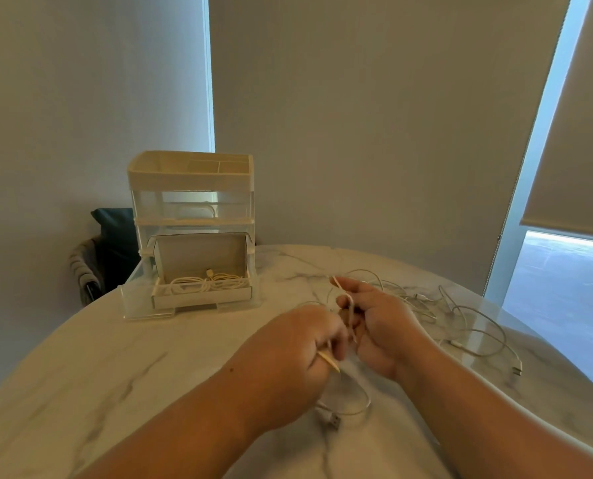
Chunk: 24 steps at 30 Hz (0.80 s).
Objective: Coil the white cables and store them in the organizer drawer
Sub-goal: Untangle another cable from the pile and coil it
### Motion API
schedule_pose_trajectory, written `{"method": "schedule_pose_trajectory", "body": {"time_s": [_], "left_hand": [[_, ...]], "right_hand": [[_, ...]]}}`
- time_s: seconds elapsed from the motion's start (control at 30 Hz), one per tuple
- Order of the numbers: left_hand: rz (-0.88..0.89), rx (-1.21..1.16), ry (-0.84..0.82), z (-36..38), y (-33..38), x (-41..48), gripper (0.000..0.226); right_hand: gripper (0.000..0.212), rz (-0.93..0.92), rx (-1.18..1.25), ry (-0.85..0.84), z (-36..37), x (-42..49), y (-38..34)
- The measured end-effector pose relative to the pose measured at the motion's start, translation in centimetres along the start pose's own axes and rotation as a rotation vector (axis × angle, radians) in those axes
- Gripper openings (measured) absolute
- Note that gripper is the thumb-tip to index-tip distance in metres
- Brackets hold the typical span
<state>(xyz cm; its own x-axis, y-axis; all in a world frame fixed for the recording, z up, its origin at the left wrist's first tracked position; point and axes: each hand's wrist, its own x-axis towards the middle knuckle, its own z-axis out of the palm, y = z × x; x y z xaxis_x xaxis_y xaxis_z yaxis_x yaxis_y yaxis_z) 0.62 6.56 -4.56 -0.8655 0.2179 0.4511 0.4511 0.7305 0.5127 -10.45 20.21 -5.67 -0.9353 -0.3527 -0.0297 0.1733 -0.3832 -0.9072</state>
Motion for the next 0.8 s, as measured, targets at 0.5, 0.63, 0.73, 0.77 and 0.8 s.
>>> {"method": "schedule_pose_trajectory", "body": {"time_s": [0.5, 0.63, 0.73, 0.77, 0.8], "left_hand": [[-0.24, -0.49, 0.207, -0.9, -1.6, 0.1, 0.029], [-0.167, -0.443, 0.087, -0.2, -1.5, 0.3, 0.018], [-0.158, -0.373, 0.212, 0.0, -1.7, 0.5, 0.019], [-0.173, -0.369, 0.258, -0.2, -1.8, 0.6, 0.019], [-0.197, -0.358, 0.3, -0.3, -2.0, 0.6, 0.02]], "right_hand": [[0.035, -0.243, -0.664, -0.438, 1.7, -3.1, 0.8], [0.059, -0.187, -0.592, -0.421, 1.4, -2.7, 1.3], [0.032, -0.202, -0.695, -0.451, 1.3, -3.0, 1.0], [0.024, -0.209, -0.756, -0.455, 1.0, -3.1, 0.7], [0.023, -0.222, -0.823, -0.429, 0.2, -2.9, 0.1]]}}
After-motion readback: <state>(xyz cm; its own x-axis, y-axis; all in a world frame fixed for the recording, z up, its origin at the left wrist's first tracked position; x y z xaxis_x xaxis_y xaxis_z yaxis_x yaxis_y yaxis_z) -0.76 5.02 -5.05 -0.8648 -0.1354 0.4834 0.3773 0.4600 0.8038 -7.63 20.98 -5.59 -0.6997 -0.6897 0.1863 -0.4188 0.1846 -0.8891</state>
